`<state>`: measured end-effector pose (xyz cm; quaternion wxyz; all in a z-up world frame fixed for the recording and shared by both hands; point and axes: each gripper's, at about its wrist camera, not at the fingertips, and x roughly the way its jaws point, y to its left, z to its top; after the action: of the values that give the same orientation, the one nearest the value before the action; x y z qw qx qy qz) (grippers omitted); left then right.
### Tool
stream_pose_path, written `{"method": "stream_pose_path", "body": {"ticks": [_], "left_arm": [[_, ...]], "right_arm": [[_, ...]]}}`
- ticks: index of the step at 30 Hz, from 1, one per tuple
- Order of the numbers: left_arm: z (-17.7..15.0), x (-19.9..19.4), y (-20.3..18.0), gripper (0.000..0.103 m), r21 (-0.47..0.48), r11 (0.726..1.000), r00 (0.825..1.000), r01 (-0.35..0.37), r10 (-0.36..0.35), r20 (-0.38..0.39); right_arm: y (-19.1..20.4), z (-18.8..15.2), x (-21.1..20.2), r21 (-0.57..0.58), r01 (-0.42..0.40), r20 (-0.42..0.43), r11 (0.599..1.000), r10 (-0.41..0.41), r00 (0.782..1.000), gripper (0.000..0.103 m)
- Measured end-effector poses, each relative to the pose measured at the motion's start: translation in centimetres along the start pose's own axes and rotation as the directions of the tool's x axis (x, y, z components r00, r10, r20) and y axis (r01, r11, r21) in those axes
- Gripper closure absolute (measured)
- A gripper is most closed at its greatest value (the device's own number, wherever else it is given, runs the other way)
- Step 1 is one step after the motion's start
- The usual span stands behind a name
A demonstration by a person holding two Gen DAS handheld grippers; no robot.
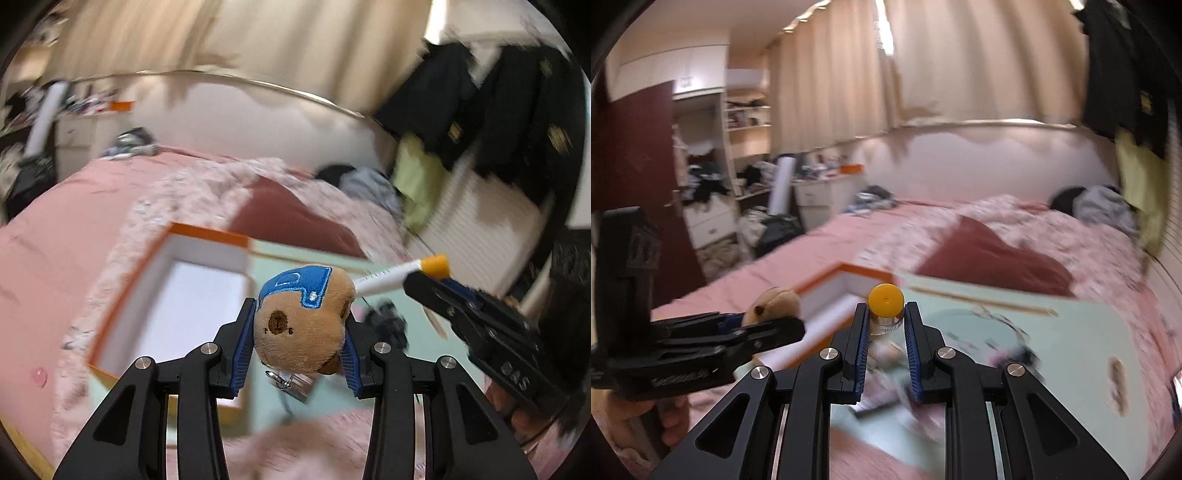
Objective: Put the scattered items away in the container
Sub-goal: 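Lower the bear and the tube into the box and open both tools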
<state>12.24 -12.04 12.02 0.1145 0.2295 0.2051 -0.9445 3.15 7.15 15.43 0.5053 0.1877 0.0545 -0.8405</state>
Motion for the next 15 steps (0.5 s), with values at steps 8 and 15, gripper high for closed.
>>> {"method": "stream_pose_path", "body": {"ticks": [8,15], "left_arm": [[-0.4,3.7,7.1,0.062,-0.14,0.986,0.993,-0.09,0.079,-0.084],[-0.4,5.1,8.4,0.062,-0.145,0.98,0.987,-0.134,0.119,-0.107]], "right_arm": [[5.6,2.0,9.5,-0.039,-0.102,-0.096,0.994,0.098,0.991,0.085],[6.6,0.9,13.5,-0.057,-0.059,-0.167,0.997,0.049,0.985,0.085]]}}
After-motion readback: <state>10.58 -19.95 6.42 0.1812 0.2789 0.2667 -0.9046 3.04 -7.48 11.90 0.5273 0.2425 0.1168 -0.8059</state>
